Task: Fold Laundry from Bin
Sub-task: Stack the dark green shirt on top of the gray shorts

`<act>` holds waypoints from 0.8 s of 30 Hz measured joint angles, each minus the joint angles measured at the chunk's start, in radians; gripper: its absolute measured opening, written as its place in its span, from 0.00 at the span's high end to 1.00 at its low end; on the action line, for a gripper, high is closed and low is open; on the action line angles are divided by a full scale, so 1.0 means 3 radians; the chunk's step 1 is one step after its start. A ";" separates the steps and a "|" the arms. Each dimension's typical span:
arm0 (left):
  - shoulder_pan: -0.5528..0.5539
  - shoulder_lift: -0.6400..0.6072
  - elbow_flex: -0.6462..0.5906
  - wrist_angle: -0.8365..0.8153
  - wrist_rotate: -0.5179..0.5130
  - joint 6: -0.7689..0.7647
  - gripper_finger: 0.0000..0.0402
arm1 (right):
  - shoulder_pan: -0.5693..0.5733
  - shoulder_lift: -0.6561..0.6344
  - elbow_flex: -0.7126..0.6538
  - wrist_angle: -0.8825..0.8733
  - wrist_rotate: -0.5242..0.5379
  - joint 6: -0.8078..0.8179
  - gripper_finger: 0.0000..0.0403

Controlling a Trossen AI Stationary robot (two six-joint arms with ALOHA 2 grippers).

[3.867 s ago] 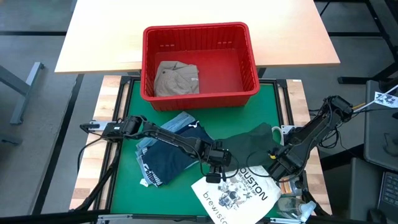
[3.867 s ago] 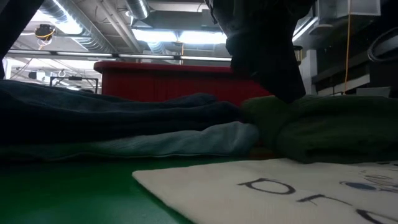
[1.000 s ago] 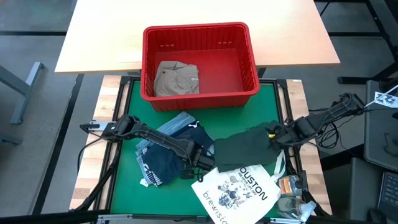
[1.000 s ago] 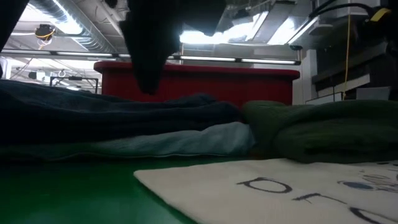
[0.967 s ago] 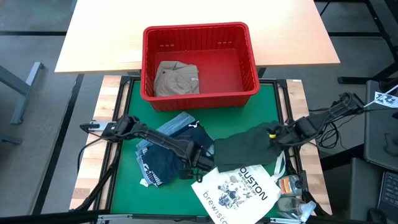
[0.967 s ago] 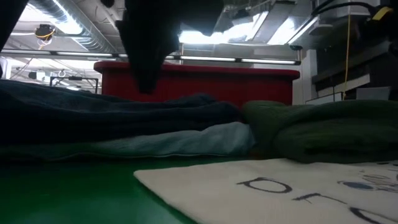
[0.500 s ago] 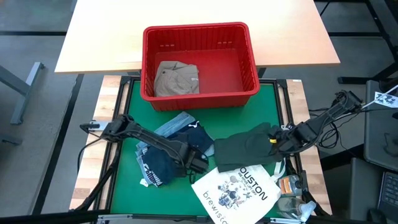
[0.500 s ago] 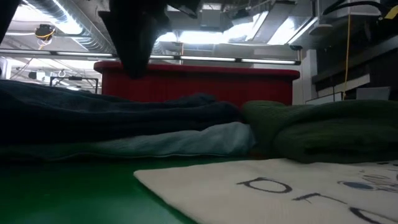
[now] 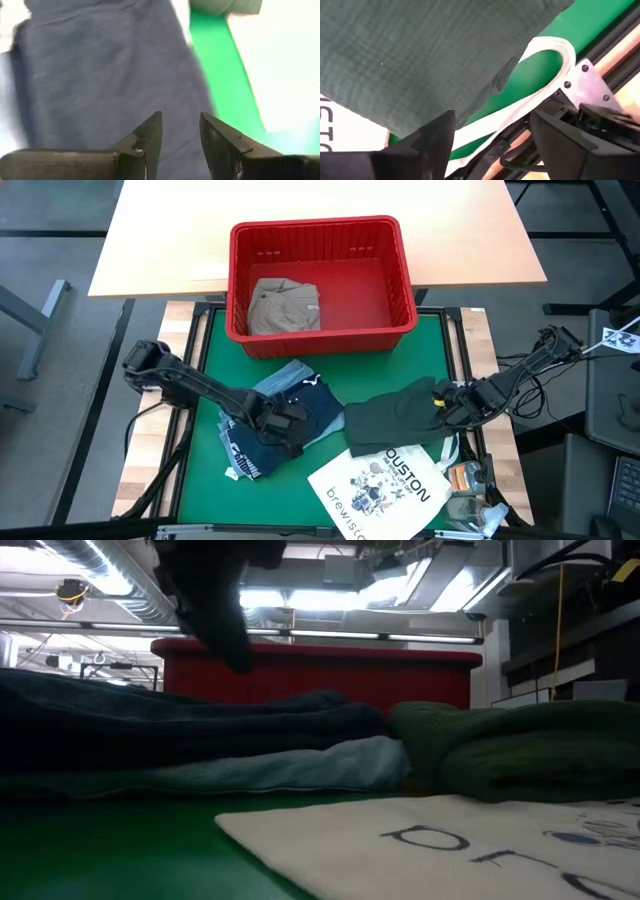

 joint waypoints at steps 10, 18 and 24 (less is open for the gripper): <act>0.0015 0.0065 -0.0256 0.1260 -0.0007 -0.0023 0.69 | -0.0012 0.0001 -0.0346 0.0488 -0.0211 0.0316 0.34; 0.0015 0.0064 -0.0257 0.1351 -0.0007 0.0114 0.69 | -0.0265 0.0020 -0.0400 0.0828 -0.0024 0.0802 0.34; 0.0002 0.0064 -0.0257 0.1350 -0.0007 0.0115 0.69 | -0.0460 0.0146 -0.0470 0.0940 -0.0057 0.0821 0.34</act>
